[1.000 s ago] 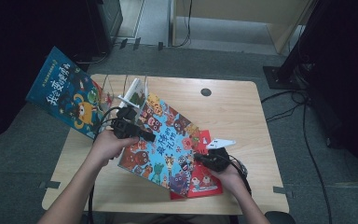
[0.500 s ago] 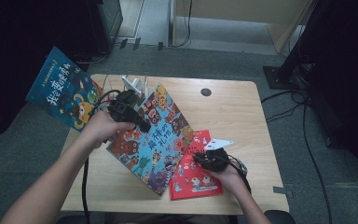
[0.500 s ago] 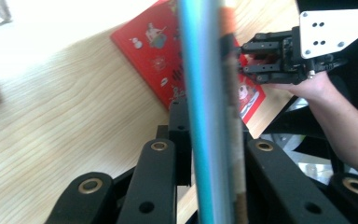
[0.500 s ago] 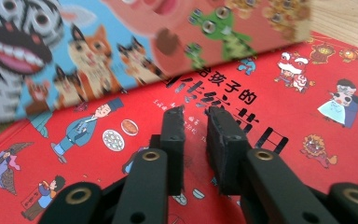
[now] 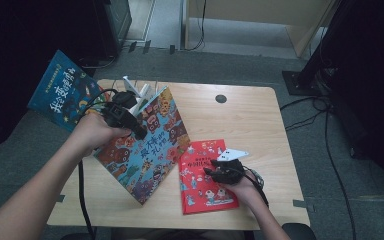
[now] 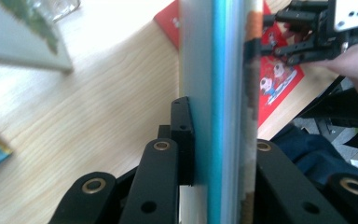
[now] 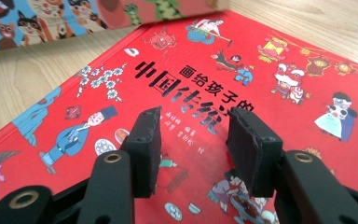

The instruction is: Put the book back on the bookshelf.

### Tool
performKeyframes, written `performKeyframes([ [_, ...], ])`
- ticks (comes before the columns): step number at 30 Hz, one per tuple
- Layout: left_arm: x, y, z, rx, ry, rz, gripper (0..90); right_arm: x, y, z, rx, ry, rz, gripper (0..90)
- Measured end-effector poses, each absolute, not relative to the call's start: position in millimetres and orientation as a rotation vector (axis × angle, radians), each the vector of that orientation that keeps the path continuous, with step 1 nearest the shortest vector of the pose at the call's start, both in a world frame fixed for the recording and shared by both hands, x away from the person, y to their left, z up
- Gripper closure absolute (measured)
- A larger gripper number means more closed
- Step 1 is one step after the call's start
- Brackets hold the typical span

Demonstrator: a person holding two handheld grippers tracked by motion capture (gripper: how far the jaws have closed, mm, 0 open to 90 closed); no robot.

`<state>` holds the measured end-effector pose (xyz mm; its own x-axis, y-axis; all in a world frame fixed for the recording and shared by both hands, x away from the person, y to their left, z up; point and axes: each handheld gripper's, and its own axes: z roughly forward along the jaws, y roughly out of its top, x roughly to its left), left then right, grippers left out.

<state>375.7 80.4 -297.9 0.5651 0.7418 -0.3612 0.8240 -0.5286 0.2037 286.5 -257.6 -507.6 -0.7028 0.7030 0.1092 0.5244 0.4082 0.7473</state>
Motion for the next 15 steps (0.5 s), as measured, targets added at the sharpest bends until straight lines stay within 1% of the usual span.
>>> performKeyframes([
  [4, 369.2, 99.8, -293.5, 2.419, 1.319, -0.335, 81.7, 289.6, -255.5, -507.1, 1.091, 2.441, 1.165, 53.7],
  [7, 363.9, 112.2, -290.6, 2.398, 1.349, -0.315, 81.7, 291.7, -254.6, -507.4, 1.087, 2.439, 1.165, 53.0],
  [15, 349.9, 151.9, -285.6, 2.326, 1.451, -0.318, 81.6, 294.9, -247.9, -509.1, 1.042, 2.432, 1.152, 46.1],
])
